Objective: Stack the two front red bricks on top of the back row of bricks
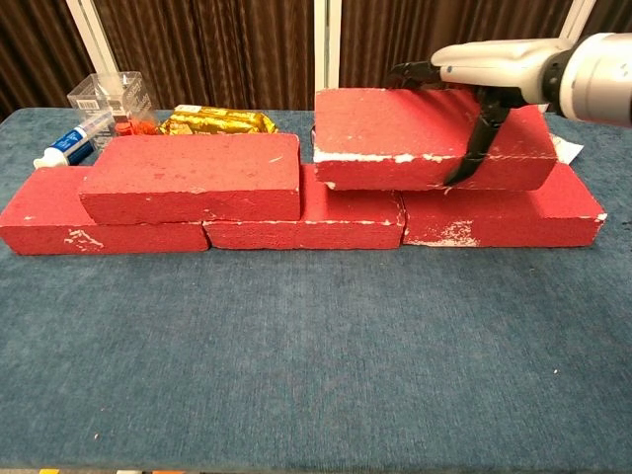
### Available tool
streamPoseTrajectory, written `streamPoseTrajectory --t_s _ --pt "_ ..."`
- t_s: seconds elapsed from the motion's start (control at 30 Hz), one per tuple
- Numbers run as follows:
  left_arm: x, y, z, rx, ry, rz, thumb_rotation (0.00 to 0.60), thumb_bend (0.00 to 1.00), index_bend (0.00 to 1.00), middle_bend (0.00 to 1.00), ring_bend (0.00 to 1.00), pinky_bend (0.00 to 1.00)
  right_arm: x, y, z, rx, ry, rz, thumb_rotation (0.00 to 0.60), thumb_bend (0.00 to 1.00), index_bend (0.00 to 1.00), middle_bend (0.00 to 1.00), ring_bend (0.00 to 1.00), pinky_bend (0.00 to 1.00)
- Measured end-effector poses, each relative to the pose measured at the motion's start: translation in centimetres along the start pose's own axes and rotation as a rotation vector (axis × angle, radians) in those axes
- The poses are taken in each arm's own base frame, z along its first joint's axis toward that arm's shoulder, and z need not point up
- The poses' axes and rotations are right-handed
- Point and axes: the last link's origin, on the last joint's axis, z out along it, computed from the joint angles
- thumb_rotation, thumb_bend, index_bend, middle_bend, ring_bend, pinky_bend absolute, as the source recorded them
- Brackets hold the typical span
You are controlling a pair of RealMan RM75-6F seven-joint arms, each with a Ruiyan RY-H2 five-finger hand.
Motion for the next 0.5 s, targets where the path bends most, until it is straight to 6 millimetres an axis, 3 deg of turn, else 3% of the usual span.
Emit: streamPoseTrajectory --t_s 0.5 --pt "-0.3 0.3 0.3 -0.012 -0.017 0.003 0.600 0.00 0.00 0.00 0.00 0.00 -0.6 0.0 2.1 0.046 -0.043 -0.007 0.600 0.00 0.00 0.23 0.00 0.00"
